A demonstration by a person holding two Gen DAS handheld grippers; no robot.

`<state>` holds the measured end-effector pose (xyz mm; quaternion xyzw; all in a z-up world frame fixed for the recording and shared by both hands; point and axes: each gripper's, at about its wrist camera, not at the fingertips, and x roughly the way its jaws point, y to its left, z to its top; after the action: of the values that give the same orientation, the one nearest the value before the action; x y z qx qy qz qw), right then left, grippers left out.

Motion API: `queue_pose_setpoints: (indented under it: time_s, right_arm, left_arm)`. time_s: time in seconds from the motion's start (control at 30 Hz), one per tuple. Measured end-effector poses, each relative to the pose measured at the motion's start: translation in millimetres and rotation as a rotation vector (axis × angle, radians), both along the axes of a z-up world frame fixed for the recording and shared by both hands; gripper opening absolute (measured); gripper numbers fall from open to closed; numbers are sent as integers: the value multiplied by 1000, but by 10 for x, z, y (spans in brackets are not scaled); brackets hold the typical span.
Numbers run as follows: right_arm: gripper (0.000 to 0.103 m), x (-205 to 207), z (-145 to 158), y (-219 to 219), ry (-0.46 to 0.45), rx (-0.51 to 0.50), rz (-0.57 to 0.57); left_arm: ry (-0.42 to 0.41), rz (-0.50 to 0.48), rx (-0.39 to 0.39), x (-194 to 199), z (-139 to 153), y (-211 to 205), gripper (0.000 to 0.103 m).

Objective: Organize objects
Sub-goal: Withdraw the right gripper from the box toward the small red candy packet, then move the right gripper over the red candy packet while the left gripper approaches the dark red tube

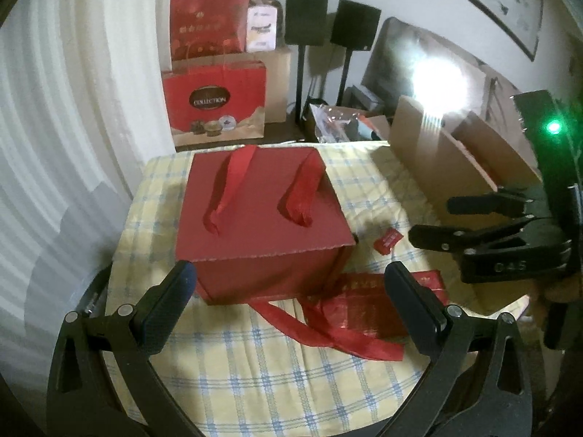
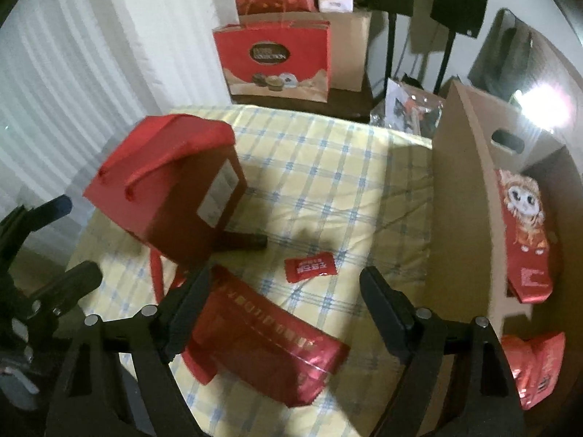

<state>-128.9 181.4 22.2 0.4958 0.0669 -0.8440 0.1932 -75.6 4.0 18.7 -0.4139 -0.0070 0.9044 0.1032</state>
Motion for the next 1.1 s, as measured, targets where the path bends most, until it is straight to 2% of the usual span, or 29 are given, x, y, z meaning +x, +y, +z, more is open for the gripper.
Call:
queue_pose_setpoints:
  time_s: [0.23,0.53,0.57,0.67,0.83,1.1]
  right_arm:
    - [81,-143,-306,11,-29,34,-52]
    - [67,-289,-544,51,-73,52,-83]
    - [66,-299,-551,40,-73,57,-83]
    - [65,-321,-575,25,-74,61,-90]
    - [62,-339,-612,-24,-72,77,-84]
    - [62,-375,-749,-50,-74,116,-88]
  left_arm:
    - [-16,8,21,-9,-146,-8,103]
    - [-17,-6,72,-22,-193,0,103]
    - [-16,-6,72,-37,-198,7,102]
    - [-29,-11,66,-75,-230,62,92]
    - [-38,-10,65,-114,-266,130,92]
    - [-43,27,15,-266,-308,190,92]
